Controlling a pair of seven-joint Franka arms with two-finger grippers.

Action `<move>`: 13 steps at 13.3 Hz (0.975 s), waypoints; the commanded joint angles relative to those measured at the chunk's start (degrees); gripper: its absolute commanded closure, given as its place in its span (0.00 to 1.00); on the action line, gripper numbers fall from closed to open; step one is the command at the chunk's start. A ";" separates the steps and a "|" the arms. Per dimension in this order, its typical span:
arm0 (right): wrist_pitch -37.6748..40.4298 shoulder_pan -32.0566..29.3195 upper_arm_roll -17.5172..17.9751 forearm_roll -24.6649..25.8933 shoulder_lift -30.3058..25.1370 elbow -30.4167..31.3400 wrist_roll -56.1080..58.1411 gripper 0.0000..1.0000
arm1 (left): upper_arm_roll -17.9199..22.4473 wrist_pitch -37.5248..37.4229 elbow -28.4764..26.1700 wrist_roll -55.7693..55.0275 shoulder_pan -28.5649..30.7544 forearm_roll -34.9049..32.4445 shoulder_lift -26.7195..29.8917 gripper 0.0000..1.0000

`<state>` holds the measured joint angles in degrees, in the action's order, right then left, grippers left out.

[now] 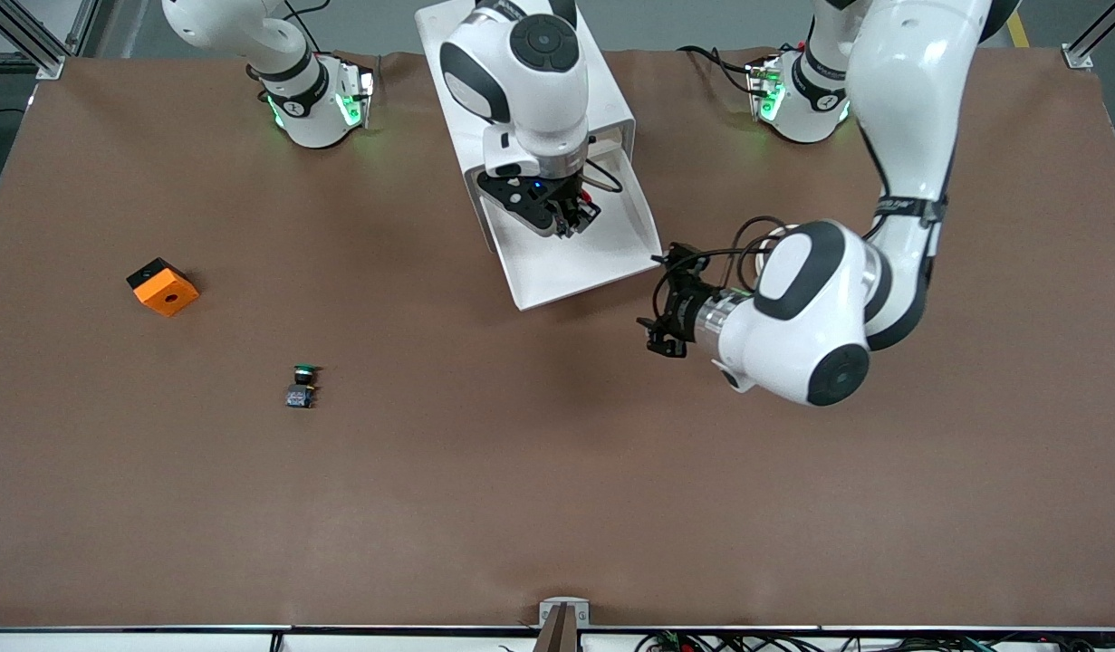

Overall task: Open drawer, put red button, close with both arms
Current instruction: 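Carry the red button into the open drawer with the right gripper, then lower the red button into the drawer while the left gripper draws back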

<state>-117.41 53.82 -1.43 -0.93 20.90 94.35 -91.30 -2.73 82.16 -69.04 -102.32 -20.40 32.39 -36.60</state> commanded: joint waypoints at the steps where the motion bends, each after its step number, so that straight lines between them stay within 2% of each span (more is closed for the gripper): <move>1: -1.94 0.50 -0.77 1.02 1.33 -0.74 -0.64 1.00 | 0.27 -2.00 -1.01 7.89 0.97 -7.21 2.67 0.00; 3: -3.17 0.41 -0.77 1.89 2.83 -0.83 -0.11 1.00 | -0.34 -1.92 -1.01 16.41 -0.25 -19.67 4.34 0.00; 4: -3.44 0.32 -0.68 3.20 3.27 -0.83 0.15 1.00 | -0.34 -1.74 -1.01 19.15 -0.25 -23.47 4.87 0.00; 7: -2.04 0.41 -0.68 3.57 3.89 -0.74 5.76 1.00 | 0.01 2.37 -0.57 23.73 1.93 -25.27 6.62 0.00; 12: -0.63 0.76 -0.68 3.57 3.97 -0.74 6.57 1.00 | 1.42 2.65 -1.10 46.90 5.53 -30.01 14.01 0.00; 13: -0.72 0.76 -0.68 3.57 3.97 -0.74 6.57 0.84 | 1.24 2.65 -1.10 51.65 7.37 -29.93 14.97 0.00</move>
<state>-118.80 54.01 -1.81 1.42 24.66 94.28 -84.86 -1.37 84.55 -68.49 -58.80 -15.55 3.42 -24.96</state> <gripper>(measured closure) 0.586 0.000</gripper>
